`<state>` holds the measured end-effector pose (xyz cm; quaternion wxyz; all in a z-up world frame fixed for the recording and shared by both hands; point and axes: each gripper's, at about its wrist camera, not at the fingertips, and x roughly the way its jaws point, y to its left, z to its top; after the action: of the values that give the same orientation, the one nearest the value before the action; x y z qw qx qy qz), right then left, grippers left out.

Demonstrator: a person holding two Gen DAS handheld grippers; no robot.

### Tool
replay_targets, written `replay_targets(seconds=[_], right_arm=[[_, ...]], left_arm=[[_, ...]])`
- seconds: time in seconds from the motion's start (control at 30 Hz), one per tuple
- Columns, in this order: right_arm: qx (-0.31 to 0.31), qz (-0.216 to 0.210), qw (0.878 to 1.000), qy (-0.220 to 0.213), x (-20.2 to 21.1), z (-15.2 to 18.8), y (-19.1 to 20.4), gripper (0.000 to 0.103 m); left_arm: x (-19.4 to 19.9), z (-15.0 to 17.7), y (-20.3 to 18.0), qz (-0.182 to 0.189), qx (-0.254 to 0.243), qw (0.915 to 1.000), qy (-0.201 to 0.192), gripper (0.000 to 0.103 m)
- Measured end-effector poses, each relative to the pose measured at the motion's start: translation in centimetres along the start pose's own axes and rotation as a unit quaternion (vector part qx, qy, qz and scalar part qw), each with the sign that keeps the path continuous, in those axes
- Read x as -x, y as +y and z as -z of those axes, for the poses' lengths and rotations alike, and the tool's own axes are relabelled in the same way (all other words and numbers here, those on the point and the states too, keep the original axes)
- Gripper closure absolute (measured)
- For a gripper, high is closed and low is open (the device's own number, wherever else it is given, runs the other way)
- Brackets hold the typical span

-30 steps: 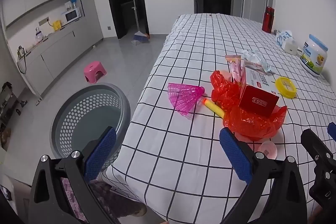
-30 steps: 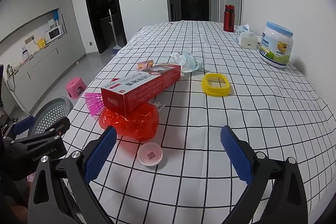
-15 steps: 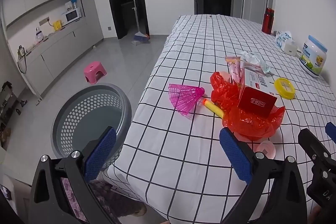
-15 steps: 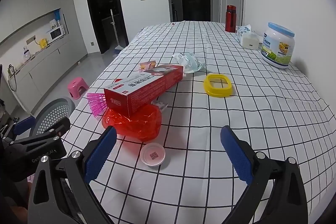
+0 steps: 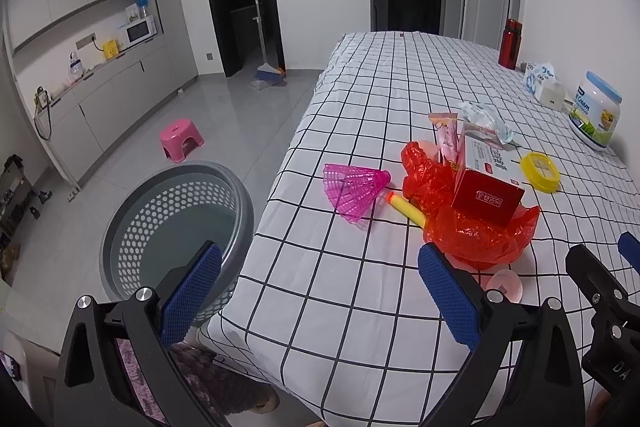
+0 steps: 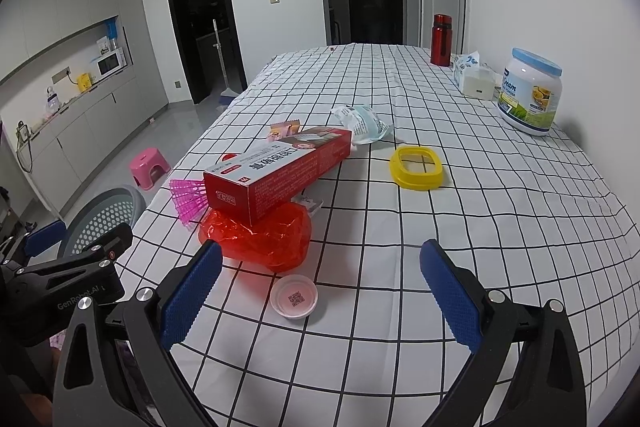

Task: Collect trash

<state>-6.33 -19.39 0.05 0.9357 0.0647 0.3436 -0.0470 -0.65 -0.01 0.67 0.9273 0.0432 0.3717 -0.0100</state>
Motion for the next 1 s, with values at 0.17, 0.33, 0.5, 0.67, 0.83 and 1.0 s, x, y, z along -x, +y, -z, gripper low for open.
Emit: replay_targets(seconds=[0.17, 0.33, 0.5, 0.67, 0.83, 1.0], right_arm=[[0.0, -0.001, 1.0, -0.001, 0.1, -0.02, -0.02, 0.008], [0.0, -0.002, 1.0, -0.001, 0.17, -0.08, -0.01, 0.008], [0.001, -0.001, 1.0, -0.002, 0.23, -0.11, 0.0, 0.008], [0.001, 0.0, 1.0, -0.003, 0.33, -0.05, 0.03, 0.008], [0.001, -0.001, 1.0, -0.003, 0.33, -0.06, 0.02, 0.008], [0.001, 0.0, 1.0, -0.004, 0.42, -0.1, 0.08, 0.008]], left_arm=[[0.08, 0.0, 0.03, -0.002, -0.001, 1.0, -0.002, 0.006], [0.12, 0.12, 0.17, -0.005, 0.001, 1.0, -0.004, 0.006], [0.26, 0.12, 0.23, -0.008, -0.001, 0.9999, -0.007, 0.006], [0.29, 0.16, 0.31, -0.007, 0.0, 0.9999, -0.008, 0.006], [0.38, 0.2, 0.33, -0.006, 0.0, 0.9999, -0.01, 0.006], [0.5, 0.28, 0.45, -0.005, 0.001, 0.9999, -0.011, 0.006]])
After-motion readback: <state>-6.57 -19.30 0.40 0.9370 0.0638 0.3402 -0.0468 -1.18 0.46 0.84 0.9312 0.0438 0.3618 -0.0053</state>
